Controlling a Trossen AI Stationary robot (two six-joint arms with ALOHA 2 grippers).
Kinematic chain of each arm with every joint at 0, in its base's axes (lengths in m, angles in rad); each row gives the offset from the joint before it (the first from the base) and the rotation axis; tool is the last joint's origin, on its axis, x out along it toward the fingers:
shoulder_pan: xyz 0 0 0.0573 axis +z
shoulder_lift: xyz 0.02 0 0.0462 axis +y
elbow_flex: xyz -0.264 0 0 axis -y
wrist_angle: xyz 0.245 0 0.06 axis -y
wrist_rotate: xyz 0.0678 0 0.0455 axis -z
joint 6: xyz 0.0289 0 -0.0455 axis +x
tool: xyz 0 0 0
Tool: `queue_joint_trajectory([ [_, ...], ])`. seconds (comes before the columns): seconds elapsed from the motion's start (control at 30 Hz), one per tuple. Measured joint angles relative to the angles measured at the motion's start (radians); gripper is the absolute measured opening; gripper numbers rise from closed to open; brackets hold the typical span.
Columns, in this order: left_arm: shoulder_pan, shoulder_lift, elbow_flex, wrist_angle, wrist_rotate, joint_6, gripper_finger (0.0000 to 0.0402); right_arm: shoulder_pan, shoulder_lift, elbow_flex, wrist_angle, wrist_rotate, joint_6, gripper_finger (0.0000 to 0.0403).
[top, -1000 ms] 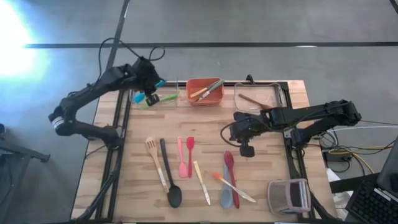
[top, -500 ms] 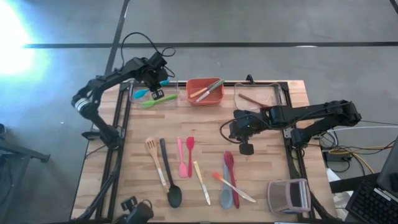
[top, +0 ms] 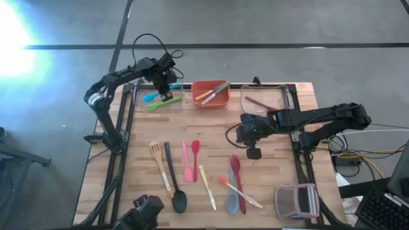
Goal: Pick & Place Kitchen Items
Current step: Put the blue spatula into the left transparent bin
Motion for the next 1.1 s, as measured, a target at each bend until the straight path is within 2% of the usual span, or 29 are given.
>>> queue_joint_trajectory([
  [0.6, 0.005, 0.192, -0.002, 0.035, 0.042, 0.004, 0.0039, 0.000, 0.000, -0.038, 0.002, 0.000, 0.011, 0.0008],
  [0.83, 0.006, 0.231, 0.003, 0.044, 0.012, 0.012, 0.0040, 0.000, 0.000, -0.038, 0.002, 0.000, 0.012, 0.0008],
  [0.97, 0.004, 0.228, 0.001, 0.036, -0.052, -0.007, 0.0065, 0.000, 0.000, -0.038, 0.002, 0.000, 0.012, 0.0008],
  [1.1, 0.006, 0.211, -0.004, 0.019, -0.074, -0.027, 0.0100, 0.000, 0.000, -0.038, 0.002, 0.000, 0.011, 0.0008],
])
